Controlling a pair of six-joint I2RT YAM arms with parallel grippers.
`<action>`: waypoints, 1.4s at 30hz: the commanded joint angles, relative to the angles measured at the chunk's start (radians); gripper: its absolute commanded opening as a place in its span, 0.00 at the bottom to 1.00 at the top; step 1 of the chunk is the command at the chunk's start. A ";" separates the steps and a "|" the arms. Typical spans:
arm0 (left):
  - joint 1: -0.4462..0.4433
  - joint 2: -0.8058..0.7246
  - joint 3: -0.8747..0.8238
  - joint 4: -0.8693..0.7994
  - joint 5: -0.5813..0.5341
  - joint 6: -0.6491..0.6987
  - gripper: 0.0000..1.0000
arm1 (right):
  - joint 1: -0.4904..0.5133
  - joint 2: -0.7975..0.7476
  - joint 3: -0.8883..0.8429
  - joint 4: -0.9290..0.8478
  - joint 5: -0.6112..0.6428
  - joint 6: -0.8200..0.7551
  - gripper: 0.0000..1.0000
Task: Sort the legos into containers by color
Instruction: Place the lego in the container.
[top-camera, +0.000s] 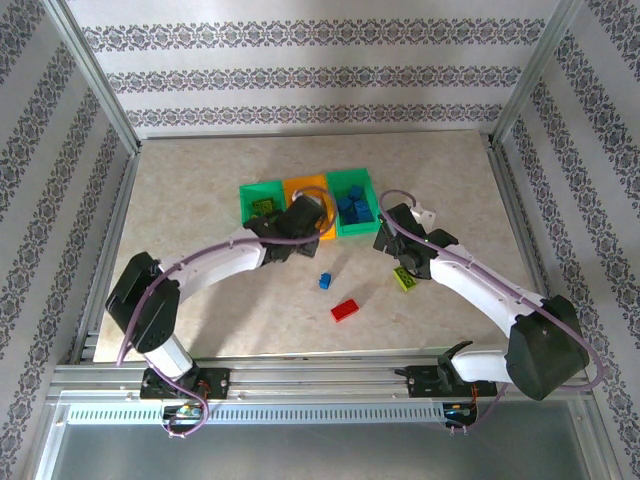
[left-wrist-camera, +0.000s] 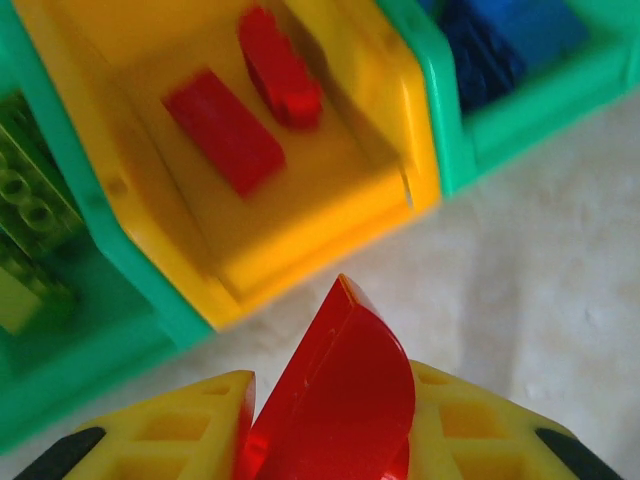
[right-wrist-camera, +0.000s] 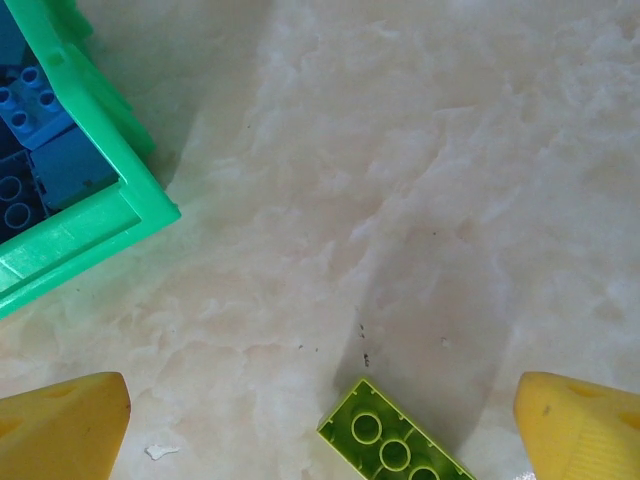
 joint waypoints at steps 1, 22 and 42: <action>0.058 0.062 0.087 0.031 -0.012 0.073 0.21 | 0.010 -0.002 0.026 -0.020 0.042 0.013 0.98; 0.193 0.429 0.507 -0.037 0.029 0.153 0.31 | 0.013 0.019 0.048 -0.022 0.043 0.014 0.98; 0.198 0.403 0.481 -0.027 0.053 0.140 0.51 | 0.013 0.022 0.046 -0.021 0.043 0.013 0.98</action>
